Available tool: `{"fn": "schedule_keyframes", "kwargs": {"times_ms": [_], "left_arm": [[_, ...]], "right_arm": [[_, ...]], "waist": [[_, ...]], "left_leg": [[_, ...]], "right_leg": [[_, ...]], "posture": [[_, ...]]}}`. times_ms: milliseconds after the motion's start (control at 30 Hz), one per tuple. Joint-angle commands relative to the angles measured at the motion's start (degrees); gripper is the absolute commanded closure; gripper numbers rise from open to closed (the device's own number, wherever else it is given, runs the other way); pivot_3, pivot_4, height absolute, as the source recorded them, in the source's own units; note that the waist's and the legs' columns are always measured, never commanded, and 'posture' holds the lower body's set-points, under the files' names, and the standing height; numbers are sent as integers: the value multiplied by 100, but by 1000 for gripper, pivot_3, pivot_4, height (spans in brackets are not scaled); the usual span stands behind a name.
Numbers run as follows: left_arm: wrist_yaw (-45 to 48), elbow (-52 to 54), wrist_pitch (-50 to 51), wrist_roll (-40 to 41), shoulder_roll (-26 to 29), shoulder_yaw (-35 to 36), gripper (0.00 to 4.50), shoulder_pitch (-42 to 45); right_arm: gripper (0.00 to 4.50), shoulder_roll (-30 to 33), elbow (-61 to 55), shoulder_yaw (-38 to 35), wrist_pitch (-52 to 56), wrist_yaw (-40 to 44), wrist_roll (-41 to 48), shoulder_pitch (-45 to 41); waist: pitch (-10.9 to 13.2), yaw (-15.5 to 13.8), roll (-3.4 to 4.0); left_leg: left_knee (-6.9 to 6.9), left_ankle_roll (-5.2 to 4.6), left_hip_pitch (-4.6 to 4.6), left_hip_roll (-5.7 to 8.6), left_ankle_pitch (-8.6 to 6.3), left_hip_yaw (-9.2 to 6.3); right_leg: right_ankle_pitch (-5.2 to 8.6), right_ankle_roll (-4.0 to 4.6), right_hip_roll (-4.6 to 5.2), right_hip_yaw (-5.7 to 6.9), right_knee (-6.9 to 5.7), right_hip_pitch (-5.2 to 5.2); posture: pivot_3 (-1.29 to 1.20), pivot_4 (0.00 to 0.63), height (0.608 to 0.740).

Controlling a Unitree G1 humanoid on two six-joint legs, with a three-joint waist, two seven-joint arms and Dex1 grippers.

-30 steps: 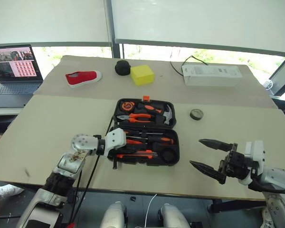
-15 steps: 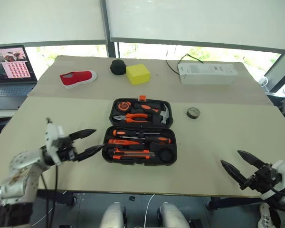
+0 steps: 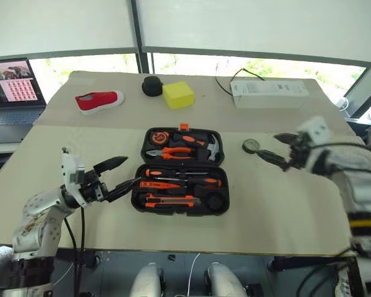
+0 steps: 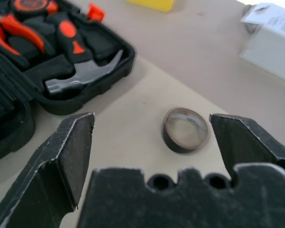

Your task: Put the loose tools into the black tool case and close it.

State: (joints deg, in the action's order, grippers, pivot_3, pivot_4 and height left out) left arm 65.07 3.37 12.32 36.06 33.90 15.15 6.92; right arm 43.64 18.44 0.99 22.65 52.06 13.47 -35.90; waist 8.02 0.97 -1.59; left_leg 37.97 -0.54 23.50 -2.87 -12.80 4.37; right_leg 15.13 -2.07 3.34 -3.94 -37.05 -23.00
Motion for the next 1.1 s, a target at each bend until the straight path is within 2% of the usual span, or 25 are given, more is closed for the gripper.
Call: {"fn": "schedule_keyframes", "kwargs": {"times_ms": [33,267,433,467,500,567,633,733,800,867,967,1000,1100], "left_arm": [[-88,206,-129,-25,-51,-43,25,52],[-325,495,-61,11,-168,-152,25,-23],[-340,540,-91,-47,-143,-195,25,-79],[-357,545,-88,-78,-126,-208,0,-90],[-369,548,-87,-102,-114,-217,0,-97],[-274,504,-116,-130,-58,-235,0,-82],[-174,452,-115,-125,2,-234,0,-40],[-50,411,-101,-121,85,-258,0,10],[123,449,-120,-21,112,-246,0,41],[234,482,12,94,170,-222,0,79],[563,622,237,269,405,-241,0,-5],[669,683,415,389,530,-221,0,-66],[841,824,508,469,713,-184,0,-235]], "right_arm": [[0,-59,1304,748,-386,395,-834,-866],[0,-724,3679,1324,-1285,361,-1715,-2201],[0,-976,4508,1409,-1379,366,-2046,-2633],[521,-1011,4609,1400,-1388,347,-2092,-2698],[686,-1037,4691,1390,-1414,337,-2130,-2748],[1507,-1103,4830,1333,-1494,276,-2167,-2881],[2053,-1109,4895,1301,-1524,344,-2205,-2960],[3173,-1059,4897,1235,-1681,476,-2200,-2994],[3935,-929,4709,1189,-2086,685,-2160,-2976],[4438,-883,4375,958,-2160,1232,-1812,-2965],[4438,-692,3117,790,-1570,2571,-1210,-2624],[4438,-549,2166,834,-1176,2958,-961,-2270],[4438,-336,-79,754,282,3176,-227,-1444]], "waist": [[1,-32,-1],[1,-8,-1],[1,17,-1],[1,23,-1],[1,26,-1],[1,26,-1],[1,26,-1],[2,23,0],[4,26,3],[6,26,6],[7,31,7],[7,30,8],[6,2,8]], "left_leg": [[-1,0,25,3,0,7],[-1,0,86,3,0,22],[-1,4,90,0,2,29],[-1,5,89,0,3,29],[-1,6,87,0,3,30],[-1,8,85,0,4,30],[-1,8,85,0,5,31],[-1,9,86,0,5,32],[-1,9,89,0,5,33],[-1,9,92,1,5,34],[-1,9,91,-3,5,33],[-1,9,91,-6,5,33],[-5,6,90,-10,2,22]], "right_leg": [[0,-1,5,1,2,-22],[-4,-8,12,-1,7,-83],[-6,-5,9,-5,-10,-101],[-6,-4,9,-5,-10,-101],[-7,-3,9,-5,-11,-99],[-8,-2,10,-5,-13,-98],[-8,-2,10,-5,-14,-98],[-8,-2,10,-5,-15,-101],[-8,-2,10,-5,-14,-103],[-8,-2,10,-5,-14,-107],[-8,-2,7,-5,-15,-107],[-8,-2,5,-5,-16,-108],[-8,-3,5,1,-16,-106]], "posture": [[0,150,740],[0,150,740],[0,150,740],[0,150,740],[0,150,740],[0,150,740],[0,150,740],[0,150,740],[0,150,740],[0,150,740],[0,150,740],[0,150,740],[0,150,740]]}}
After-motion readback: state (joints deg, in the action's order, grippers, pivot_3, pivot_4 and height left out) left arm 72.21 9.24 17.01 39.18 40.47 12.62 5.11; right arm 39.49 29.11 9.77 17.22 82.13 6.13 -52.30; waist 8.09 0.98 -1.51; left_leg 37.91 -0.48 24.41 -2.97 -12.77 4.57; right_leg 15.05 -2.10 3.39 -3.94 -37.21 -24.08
